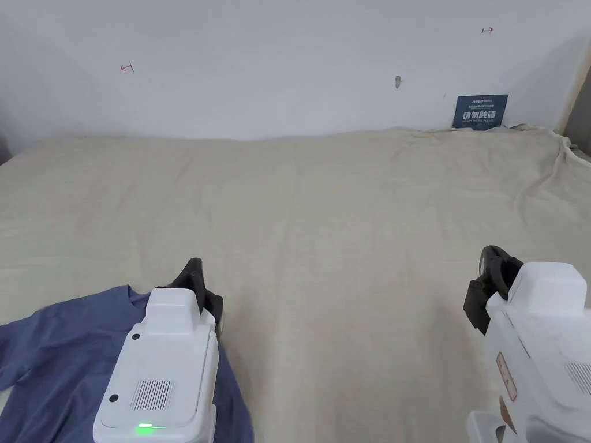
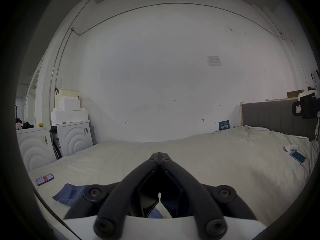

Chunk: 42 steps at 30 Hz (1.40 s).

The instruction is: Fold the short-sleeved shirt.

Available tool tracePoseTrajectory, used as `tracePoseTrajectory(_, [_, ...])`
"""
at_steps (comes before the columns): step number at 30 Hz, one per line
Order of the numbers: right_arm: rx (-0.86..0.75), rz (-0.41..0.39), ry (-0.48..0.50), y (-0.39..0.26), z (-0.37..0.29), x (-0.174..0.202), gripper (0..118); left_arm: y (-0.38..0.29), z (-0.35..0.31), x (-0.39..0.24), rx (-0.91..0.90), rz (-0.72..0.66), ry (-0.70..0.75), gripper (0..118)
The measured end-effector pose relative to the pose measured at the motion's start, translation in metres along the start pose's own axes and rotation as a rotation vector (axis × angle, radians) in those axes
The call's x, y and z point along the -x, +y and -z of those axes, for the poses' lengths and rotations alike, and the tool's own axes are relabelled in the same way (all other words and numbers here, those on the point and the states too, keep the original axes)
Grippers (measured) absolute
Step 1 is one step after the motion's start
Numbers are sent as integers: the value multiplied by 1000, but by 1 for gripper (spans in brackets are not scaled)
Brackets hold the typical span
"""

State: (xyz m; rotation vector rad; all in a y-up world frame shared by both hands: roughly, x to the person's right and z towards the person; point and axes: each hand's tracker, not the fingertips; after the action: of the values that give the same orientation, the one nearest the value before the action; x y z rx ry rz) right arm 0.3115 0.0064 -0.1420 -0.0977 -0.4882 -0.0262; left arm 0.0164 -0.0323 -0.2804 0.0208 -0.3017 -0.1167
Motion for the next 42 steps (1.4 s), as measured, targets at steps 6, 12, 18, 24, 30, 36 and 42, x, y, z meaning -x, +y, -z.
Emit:
tracePoseTrajectory(6, [0,5,-1,1,0,-1,1,3,2,3,-8,-8,-1,0])
tracePoseTrajectory(12, [4,3,0,1,0,0,1,4,3,3,-11,-9,-1,0])
tracePoseTrajectory(18, [4,4,2,2,0,0,1,4,4,2,-14,-2,-1,0])
tracePoseTrajectory(24, [0,4,1,3,-1,-1,1,3,4,2,-9,3,-1,0])
tracePoseTrajectory(30, [-2,-5,2,4,-1,0,1,3,4,2,-8,6,1,0])
tracePoseTrajectory(36, [-1,-4,1,4,-1,-1,1,3,5,4,-11,1,4,0])
tracePoseTrajectory(42, [-3,-9,8,5,0,1,1,5,4,8,-14,-10,14,0])
